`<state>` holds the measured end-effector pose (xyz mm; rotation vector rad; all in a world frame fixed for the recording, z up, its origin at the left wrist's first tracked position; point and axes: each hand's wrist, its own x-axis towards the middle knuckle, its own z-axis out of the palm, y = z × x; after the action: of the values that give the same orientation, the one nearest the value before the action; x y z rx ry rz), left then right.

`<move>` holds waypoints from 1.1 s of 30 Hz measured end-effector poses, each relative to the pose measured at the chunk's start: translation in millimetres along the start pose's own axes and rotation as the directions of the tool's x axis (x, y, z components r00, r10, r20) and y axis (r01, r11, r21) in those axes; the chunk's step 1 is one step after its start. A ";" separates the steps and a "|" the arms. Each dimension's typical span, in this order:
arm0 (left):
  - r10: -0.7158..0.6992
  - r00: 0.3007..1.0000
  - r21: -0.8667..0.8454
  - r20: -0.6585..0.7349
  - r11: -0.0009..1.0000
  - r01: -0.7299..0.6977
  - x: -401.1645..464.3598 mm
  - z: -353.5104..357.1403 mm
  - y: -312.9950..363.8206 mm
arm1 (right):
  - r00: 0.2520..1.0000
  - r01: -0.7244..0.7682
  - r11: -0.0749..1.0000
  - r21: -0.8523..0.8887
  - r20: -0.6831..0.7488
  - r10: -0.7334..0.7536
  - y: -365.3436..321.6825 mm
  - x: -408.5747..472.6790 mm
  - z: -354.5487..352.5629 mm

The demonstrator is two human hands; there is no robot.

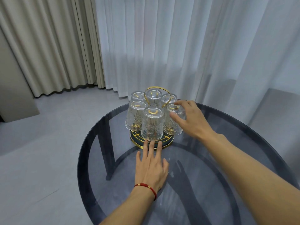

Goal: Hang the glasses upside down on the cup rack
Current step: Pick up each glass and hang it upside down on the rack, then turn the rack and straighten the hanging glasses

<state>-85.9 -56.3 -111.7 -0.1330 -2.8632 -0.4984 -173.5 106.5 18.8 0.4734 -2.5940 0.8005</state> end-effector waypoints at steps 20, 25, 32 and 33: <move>0.012 1.000 0.002 -0.015 1.000 -0.012 0.5 1.4 -0.7 | 0.978 0.207 0.972 -0.113 0.040 -0.204 10.0 -5.7 -24.7; 0.012 1.000 -0.002 -0.012 1.000 -0.012 0.8 1.9 -0.3 | 0.978 0.206 0.972 -0.117 0.061 -0.200 9.8 -5.6 -27.0; 0.010 1.000 -0.019 -0.012 1.000 -0.010 0.4 2.7 -0.4 | 0.996 -0.050 0.956 0.288 -0.054 0.069 -6.8 15.6 -31.9; 0.010 1.000 -0.018 -0.010 1.000 -0.010 0.4 2.8 -0.3 | 0.993 -0.106 0.934 0.341 -0.018 0.120 -9.8 23.2 -32.1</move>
<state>-86.9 -55.6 -114.2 -0.1476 -2.8480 -0.5219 -181.3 113.2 58.2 0.4003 -2.4708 1.2957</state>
